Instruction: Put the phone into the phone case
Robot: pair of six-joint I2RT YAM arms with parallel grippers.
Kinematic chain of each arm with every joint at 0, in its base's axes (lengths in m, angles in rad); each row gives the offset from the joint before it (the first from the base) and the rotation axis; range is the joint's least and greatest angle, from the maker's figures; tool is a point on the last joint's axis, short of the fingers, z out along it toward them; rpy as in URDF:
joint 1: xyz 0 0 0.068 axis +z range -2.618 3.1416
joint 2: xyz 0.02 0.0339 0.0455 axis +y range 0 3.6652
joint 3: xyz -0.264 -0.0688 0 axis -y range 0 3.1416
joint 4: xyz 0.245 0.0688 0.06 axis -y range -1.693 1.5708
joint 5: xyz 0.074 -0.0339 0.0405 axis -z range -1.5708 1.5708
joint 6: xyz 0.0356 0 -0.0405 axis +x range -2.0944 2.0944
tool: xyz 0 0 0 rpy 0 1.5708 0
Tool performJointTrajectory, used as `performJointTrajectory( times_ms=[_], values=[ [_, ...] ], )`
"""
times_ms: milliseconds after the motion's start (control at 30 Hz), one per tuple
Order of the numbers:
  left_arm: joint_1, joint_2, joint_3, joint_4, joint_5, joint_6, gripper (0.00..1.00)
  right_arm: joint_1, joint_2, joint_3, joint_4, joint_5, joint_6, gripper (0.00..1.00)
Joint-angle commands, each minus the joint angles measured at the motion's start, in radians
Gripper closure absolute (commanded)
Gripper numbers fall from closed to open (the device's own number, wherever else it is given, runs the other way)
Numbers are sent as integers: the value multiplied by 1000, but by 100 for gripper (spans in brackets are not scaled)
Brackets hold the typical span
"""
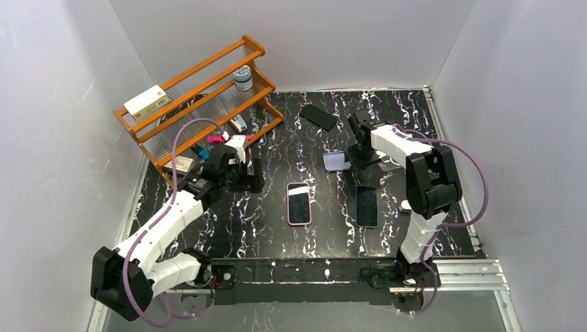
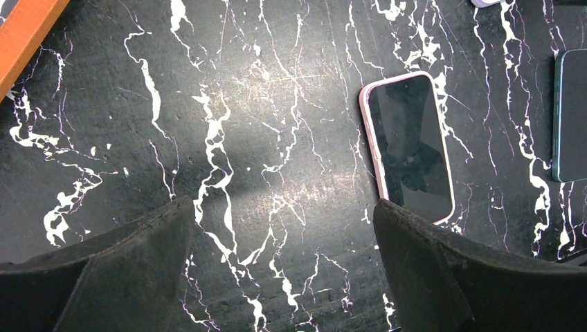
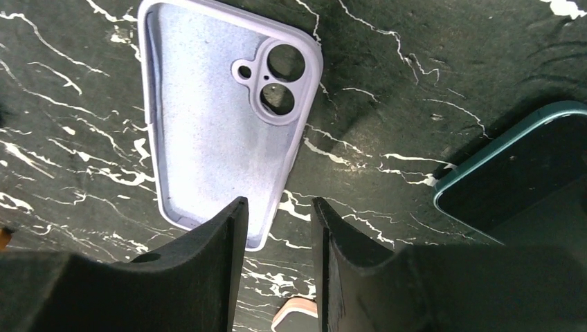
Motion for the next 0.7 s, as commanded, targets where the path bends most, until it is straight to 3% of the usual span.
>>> performJointTrajectory(
  times_ms=[0, 300, 667],
  values=[
    [-3, -20, 26, -11, -22, 11, 2, -6, 21, 5, -2, -8, 28, 55],
    [-3, -19, 28, -11, -22, 12, 2, -7, 39, -23, 18, 5, 28, 64],
    [-3, -15, 28, -12, -24, 13, 2, -7, 69, -21, 21, 15, 15, 68]
  ],
)
